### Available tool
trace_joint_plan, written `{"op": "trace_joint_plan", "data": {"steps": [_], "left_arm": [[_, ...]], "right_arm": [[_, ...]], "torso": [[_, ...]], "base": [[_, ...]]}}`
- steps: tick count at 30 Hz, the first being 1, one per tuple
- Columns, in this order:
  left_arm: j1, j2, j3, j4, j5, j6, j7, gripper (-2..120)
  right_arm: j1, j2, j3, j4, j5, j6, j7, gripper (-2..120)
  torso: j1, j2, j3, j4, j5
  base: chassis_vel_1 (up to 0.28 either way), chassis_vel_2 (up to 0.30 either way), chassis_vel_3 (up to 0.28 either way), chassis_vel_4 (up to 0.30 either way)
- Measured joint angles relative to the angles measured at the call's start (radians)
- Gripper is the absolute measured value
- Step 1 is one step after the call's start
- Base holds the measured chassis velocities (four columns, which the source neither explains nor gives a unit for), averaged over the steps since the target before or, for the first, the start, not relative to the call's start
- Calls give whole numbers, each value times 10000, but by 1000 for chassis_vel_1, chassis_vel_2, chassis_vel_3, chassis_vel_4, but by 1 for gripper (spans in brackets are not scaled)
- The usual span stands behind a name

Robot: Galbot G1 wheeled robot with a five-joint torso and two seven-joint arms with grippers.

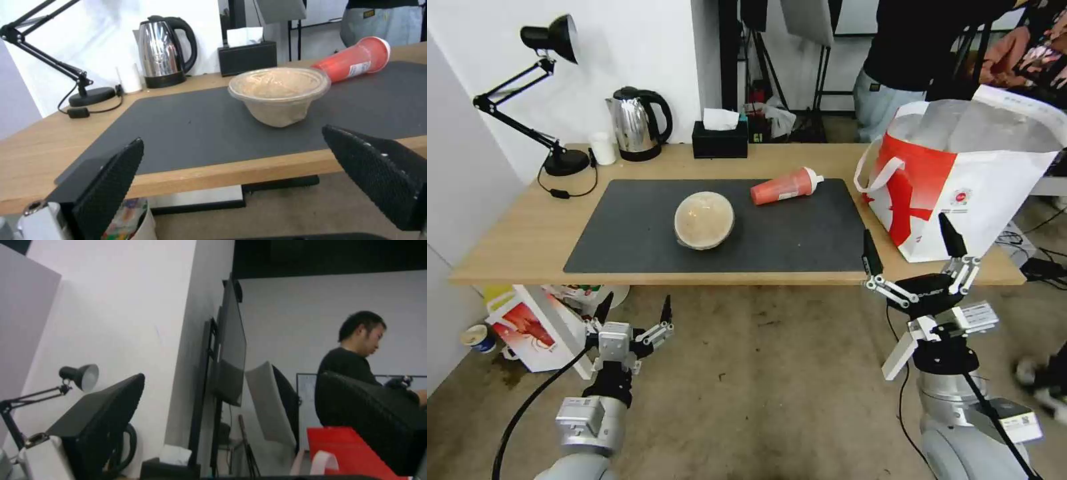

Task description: Pick up the trash from the table and place it into the takeout bag.

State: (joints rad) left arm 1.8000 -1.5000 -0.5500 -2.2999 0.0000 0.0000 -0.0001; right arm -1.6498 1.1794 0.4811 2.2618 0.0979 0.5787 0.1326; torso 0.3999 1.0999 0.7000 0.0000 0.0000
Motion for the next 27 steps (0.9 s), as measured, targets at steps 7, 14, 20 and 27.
{"op": "trace_joint_plan", "data": {"steps": [7, 14, 20, 27], "left_arm": [[0, 0, 0, 0, 0, 0, 0, 100], [0, 0, 0, 0, 0, 0, 0, 100], [0, 0, 0, 0, 0, 0, 0, 100], [0, 0, 0, 0, 0, 0, 0, 100]], "right_arm": [[-420, 153, -412, -208, -526, 112, 624, 100], [-607, 171, -777, -399, -897, 143, 949, 100], [-706, 189, -1233, -623, -1326, 142, 1223, 100], [-818, 191, -1590, -752, -1544, 59, 1555, 100]], "torso": [[0, 0, -1, -1, 0], [0, 0, 0, 0, 0], [0, 0, 0, 0, 1], [0, 0, 0, 0, 0]], "base": [[0, 0, 0, 0], [0, 0, 0, 0], [0, 0, 0, 0], [0, 0, 0, 0]]}}
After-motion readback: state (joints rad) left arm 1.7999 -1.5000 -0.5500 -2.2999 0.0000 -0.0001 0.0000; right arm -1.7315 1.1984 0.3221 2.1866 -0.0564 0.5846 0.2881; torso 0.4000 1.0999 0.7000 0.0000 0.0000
